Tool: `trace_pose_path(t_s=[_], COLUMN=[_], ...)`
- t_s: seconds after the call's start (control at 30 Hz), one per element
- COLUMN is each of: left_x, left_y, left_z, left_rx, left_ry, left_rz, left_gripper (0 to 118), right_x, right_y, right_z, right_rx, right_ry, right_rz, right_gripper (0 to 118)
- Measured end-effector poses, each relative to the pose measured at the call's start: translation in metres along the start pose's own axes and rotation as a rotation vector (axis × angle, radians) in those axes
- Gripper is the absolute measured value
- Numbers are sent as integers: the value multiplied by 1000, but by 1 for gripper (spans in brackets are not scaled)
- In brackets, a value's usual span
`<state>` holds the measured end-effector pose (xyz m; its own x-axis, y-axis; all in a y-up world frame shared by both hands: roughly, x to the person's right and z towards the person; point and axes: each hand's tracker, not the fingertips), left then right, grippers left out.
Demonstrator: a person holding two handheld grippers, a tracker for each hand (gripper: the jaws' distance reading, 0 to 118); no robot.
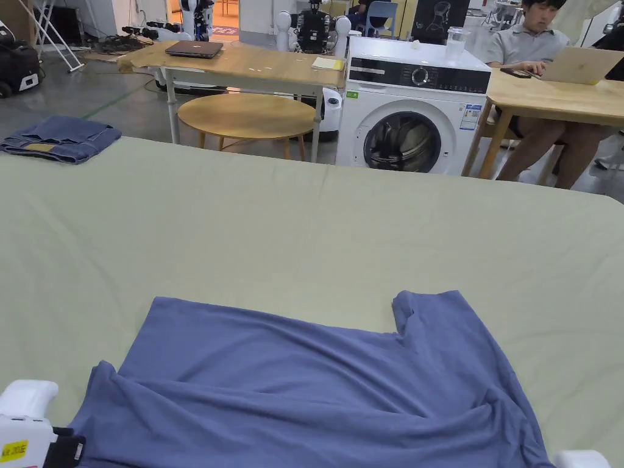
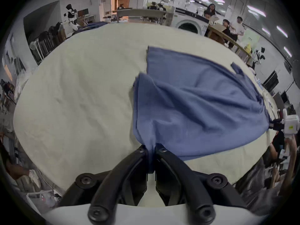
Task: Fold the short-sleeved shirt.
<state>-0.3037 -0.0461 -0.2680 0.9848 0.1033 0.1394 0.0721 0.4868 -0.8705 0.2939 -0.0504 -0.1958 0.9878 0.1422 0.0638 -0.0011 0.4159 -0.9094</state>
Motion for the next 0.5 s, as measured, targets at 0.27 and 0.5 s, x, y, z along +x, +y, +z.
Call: trace_pose_path(t_s=[0.27, 0.5], left_x=[4, 27], left_y=[7, 30], left_z=[1, 43], left_rx=[-10, 237], left_ry=[1, -32], left_rz=[45, 22], left_gripper=[3, 34], right_x=[2, -3], right_y=[8, 36], right_z=[10, 71], right_rx=[27, 330], right_ry=[3, -30], right_rz=[-24, -122], right_gripper=[14, 54])
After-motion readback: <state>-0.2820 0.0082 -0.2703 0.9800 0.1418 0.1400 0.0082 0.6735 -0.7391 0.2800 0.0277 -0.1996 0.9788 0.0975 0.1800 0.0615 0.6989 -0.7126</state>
